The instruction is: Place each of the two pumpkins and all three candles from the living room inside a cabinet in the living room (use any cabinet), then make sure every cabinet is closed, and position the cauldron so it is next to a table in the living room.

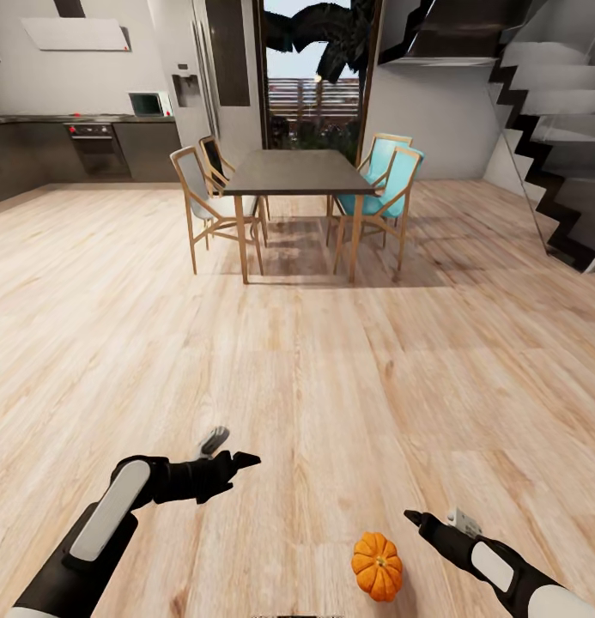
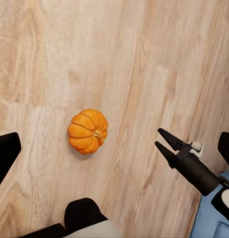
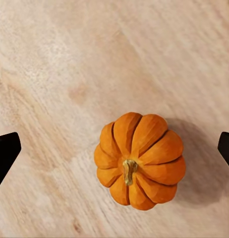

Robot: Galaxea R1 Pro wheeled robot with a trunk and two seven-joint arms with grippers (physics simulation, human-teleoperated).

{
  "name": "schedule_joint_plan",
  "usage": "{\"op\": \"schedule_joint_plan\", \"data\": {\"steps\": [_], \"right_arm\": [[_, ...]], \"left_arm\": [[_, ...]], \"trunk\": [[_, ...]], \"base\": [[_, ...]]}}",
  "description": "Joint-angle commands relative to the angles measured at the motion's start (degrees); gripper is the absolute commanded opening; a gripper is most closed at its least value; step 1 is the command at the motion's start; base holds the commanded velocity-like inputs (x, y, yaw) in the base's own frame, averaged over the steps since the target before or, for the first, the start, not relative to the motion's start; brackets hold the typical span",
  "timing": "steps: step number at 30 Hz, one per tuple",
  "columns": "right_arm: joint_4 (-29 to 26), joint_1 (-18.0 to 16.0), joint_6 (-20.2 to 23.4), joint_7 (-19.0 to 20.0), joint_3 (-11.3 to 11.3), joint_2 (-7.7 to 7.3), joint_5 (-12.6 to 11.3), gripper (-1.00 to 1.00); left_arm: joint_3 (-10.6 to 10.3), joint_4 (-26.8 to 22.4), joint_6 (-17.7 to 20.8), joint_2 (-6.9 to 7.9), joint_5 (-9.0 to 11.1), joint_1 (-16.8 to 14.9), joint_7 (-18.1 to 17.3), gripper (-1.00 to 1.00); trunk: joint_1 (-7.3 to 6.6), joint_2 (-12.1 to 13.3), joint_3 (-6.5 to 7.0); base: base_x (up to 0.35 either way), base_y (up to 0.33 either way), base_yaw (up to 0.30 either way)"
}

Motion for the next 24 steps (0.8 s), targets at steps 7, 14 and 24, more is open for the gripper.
{"op": "schedule_joint_plan", "data": {"steps": [7,14,24], "right_arm": [[0.0,0.0,0.2,0.1,0.2,-0.04,-0.2,1.0],[0.0,0.0,0.4,0.1,0.3,-0.01,-0.1,1.0],[0.0,0.0,0.6,-0.2,0.3,0.05,-0.1,1.0]], "left_arm": [[0.2,-0.4,0.0,1.59,2.6,0.1,0.2,1.0],[-0.3,-2.1,0.0,5.29,11.2,0.5,0.2,1.0],[-0.5,-2.2,0.0,5.7,12.0,0.8,0.1,1.0]], "trunk": [[1.53,-2.8,-1.31],[3.07,-5.6,-2.56],[5.27,-9.7,-4.36]], "base": [[0.0,0.0,0.0],[0.0,0.0,0.0],[0.0,0.0,0.0]]}}
